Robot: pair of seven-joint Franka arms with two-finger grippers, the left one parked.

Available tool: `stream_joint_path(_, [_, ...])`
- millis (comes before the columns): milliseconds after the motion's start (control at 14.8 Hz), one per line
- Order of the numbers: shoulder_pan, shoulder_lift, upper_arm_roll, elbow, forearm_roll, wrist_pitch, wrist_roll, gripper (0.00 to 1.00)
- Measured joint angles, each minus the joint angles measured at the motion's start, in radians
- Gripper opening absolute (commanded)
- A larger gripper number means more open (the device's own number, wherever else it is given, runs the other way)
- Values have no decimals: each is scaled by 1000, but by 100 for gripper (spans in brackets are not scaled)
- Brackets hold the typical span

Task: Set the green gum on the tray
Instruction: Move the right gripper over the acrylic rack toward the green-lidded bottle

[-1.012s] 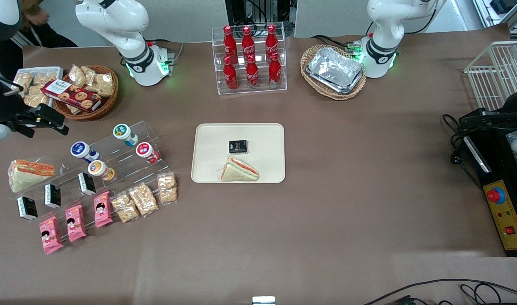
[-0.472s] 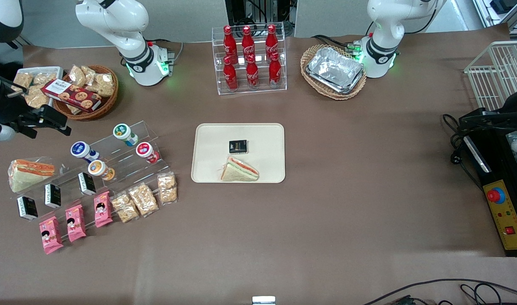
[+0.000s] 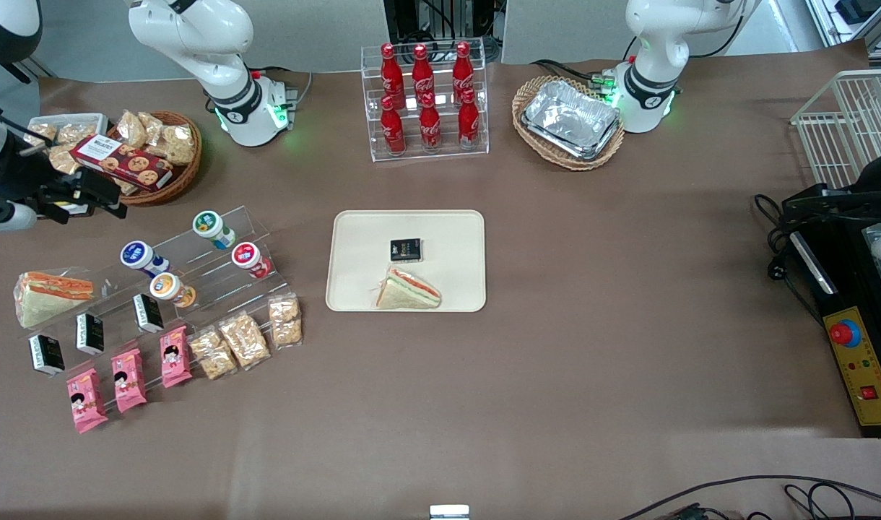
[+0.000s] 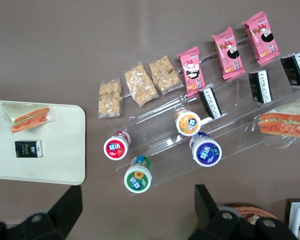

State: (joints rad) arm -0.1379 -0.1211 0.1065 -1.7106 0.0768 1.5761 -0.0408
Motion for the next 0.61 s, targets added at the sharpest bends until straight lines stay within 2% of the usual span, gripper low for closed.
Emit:
stream_joint_path(337, [10,-82,5,-123,0,8,0,100])
stream_joint_path(607, [23,-180,5,-324,-1,149,0,100])
